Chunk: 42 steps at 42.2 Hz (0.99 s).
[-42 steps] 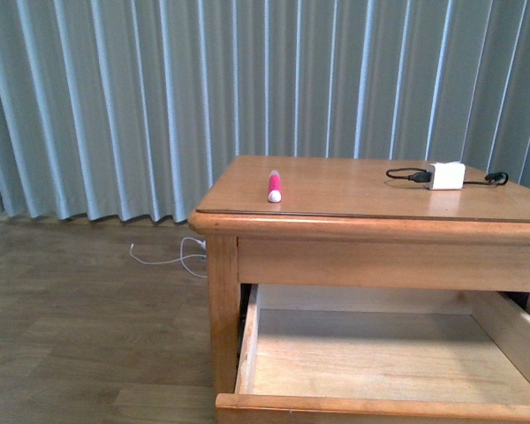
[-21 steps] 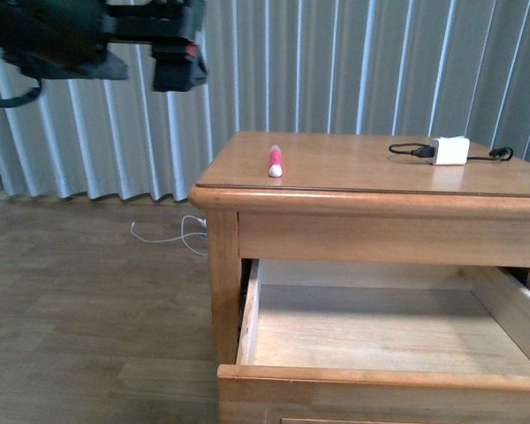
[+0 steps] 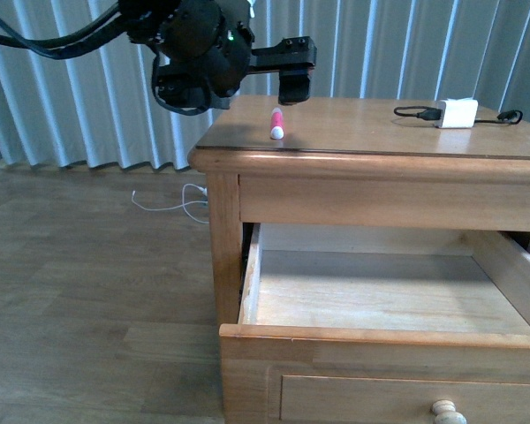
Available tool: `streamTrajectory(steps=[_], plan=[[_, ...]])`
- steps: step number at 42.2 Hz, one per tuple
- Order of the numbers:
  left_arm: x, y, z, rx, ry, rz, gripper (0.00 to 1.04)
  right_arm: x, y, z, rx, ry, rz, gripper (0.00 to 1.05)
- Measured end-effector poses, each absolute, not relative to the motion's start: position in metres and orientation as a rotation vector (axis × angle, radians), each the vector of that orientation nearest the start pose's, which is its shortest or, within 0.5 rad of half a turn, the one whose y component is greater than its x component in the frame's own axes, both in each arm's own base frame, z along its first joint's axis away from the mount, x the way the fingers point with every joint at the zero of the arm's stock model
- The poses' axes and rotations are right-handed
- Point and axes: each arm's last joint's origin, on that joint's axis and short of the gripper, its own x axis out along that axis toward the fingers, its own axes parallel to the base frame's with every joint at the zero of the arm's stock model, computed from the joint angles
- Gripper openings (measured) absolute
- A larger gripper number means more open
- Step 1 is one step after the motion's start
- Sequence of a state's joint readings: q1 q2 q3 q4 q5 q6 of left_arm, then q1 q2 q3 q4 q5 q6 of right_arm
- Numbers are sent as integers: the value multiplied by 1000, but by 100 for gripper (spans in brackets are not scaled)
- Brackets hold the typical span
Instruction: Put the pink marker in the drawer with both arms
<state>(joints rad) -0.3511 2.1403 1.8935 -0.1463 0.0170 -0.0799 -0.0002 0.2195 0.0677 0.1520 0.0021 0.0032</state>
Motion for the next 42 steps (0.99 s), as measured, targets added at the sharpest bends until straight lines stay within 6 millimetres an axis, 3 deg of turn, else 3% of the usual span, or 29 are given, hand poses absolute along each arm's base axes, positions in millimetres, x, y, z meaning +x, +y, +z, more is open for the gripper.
streamTrajectory(steps=[10, 22, 42], plan=[[486, -199, 275, 31, 444, -332, 99, 110, 0, 183, 3, 0, -2, 96], [489, -203, 269, 104, 489, -290, 98, 110, 0, 183, 3, 0, -2, 96], [497, -188, 269, 127, 491, -258, 35, 110, 0, 183, 3, 0, -2, 96]])
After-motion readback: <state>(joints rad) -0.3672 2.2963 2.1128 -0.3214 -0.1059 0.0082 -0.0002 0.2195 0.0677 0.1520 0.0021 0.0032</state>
